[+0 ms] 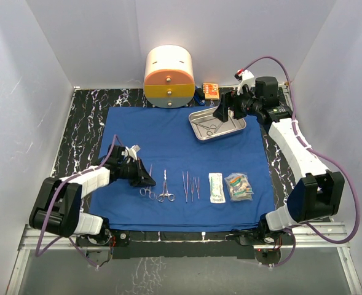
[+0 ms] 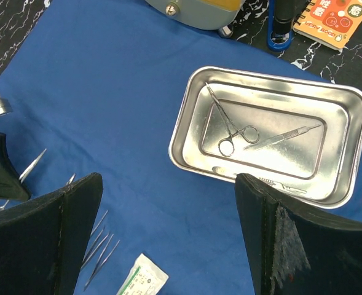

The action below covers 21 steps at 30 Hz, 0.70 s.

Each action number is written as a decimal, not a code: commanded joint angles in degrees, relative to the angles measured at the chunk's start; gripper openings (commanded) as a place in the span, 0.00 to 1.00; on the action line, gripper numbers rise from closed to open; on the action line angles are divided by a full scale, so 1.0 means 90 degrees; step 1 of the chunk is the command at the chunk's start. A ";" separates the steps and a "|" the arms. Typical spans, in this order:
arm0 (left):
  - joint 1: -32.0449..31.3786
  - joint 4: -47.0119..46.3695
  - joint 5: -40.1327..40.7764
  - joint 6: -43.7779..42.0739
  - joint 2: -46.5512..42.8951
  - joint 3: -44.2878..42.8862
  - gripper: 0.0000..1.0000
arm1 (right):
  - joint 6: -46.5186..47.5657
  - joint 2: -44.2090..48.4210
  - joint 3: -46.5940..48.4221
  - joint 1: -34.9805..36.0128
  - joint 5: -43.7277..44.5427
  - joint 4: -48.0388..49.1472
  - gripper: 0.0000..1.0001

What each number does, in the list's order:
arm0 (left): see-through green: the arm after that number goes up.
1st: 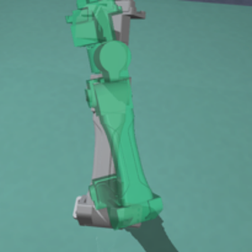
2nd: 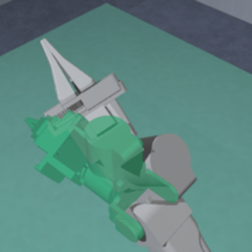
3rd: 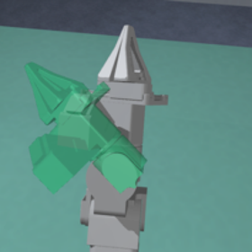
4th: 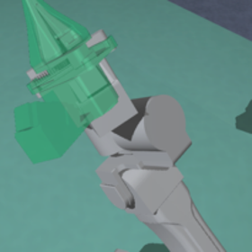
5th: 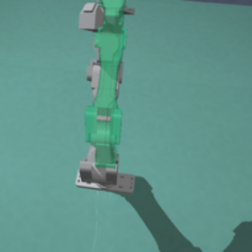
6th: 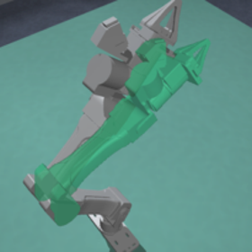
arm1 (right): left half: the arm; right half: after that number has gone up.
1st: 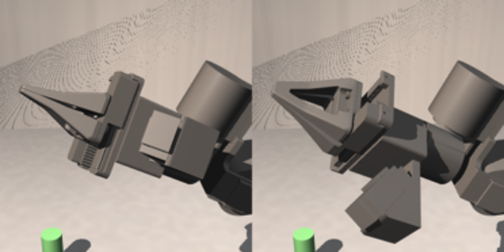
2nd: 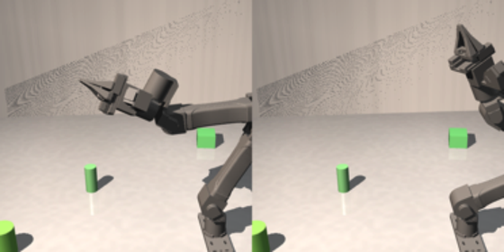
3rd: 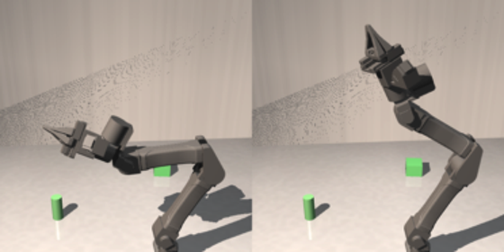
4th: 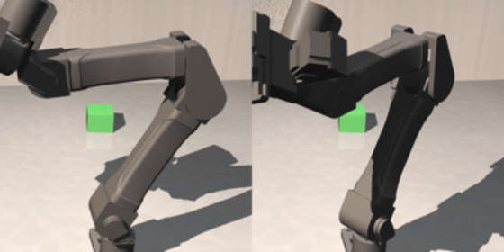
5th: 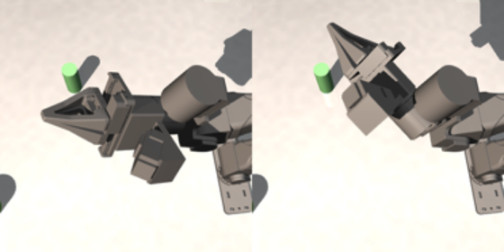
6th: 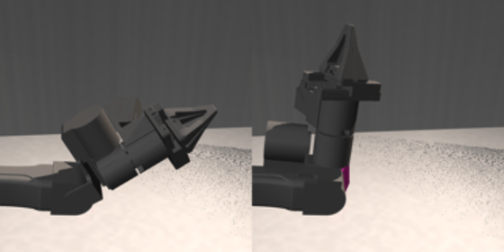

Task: Open and lay out the surgical kit
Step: Place the medical item in the surgical kit.

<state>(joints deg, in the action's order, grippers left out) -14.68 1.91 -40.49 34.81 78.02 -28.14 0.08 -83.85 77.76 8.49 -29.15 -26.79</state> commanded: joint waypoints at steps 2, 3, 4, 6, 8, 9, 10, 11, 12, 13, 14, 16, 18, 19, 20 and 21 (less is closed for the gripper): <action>0.0078 0.0088 -0.0098 -0.0082 0.0309 -0.0199 0.00 | -0.0023 0.0079 -0.0093 -0.0028 -0.0154 0.0381 0.88; 0.0073 0.0103 -0.0100 -0.0097 0.0354 -0.0206 0.00 | -0.0027 0.0079 -0.0107 -0.0026 -0.0152 0.0369 0.88; 0.0073 0.0094 -0.0113 -0.0092 0.0371 -0.0196 0.00 | -0.0026 0.0079 -0.0110 -0.0026 -0.0158 0.0369 0.88; 0.0077 0.0109 -0.0095 -0.0068 0.0375 -0.0163 0.00 | -0.0023 0.0093 -0.0128 -0.0026 -0.0152 0.0372 0.88; 0.0077 0.0101 -0.0058 -0.0057 0.0342 -0.0124 0.00 | -0.0018 0.0108 -0.0148 -0.0026 -0.0156 0.0376 0.88; 0.0077 0.0073 -0.0036 -0.0060 0.0325 -0.0094 0.00 | -0.0016 0.0113 -0.0154 -0.0027 -0.0167 0.0378 0.88; 0.0079 0.0048 -0.0033 -0.0036 0.0310 -0.0066 0.00 | -0.0020 0.0117 -0.0153 -0.0026 -0.0184 0.0378 0.88; 0.0087 0.0021 -0.0023 -0.0017 0.0299 -0.0041 0.00 | -0.0027 0.0118 -0.0163 -0.0026 -0.0189 0.0375 0.88; 0.0088 0.0013 -0.0006 0.0003 0.0281 -0.0022 0.00 | -0.0023 0.0118 -0.0163 -0.0033 -0.0198 0.0385 0.88; 0.0088 0.0012 -0.0006 0.0017 0.0277 0.0004 0.00 | -0.0027 0.0118 -0.0167 -0.0028 -0.0199 0.0388 0.88; 0.0083 0.0040 0.0012 0.0018 0.0277 0.0011 0.02 | -0.0033 0.0115 -0.0163 -0.0033 -0.0200 0.0387 0.88; 0.0087 0.0065 0.0058 0.0027 0.0307 0.0024 0.02 | -0.0068 0.0099 -0.0154 -0.0027 -0.0183 0.0389 0.88; 0.0086 0.0055 0.0051 0.0066 0.0372 0.0018 0.03 | -0.0091 0.0103 -0.0156 -0.0026 -0.0189 0.0393 0.88; 0.0083 0.0050 0.0038 0.0061 0.0400 0.0004 0.03 | -0.0096 0.0109 -0.0162 -0.0024 -0.0198 0.0396 0.88; 0.0082 0.0063 0.0048 0.0057 0.0423 -0.0003 0.03 | -0.0089 0.0117 -0.0168 -0.0025 -0.0204 0.0395 0.88; 0.0082 0.0087 0.0064 0.0017 0.0438 -0.0009 0.03 | -0.0095 0.0135 -0.0175 -0.0026 -0.0200 0.0393 0.88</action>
<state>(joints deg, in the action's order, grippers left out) -14.33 1.78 -39.44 34.74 82.06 -28.08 -0.25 -83.85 76.05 8.49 -30.04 -26.39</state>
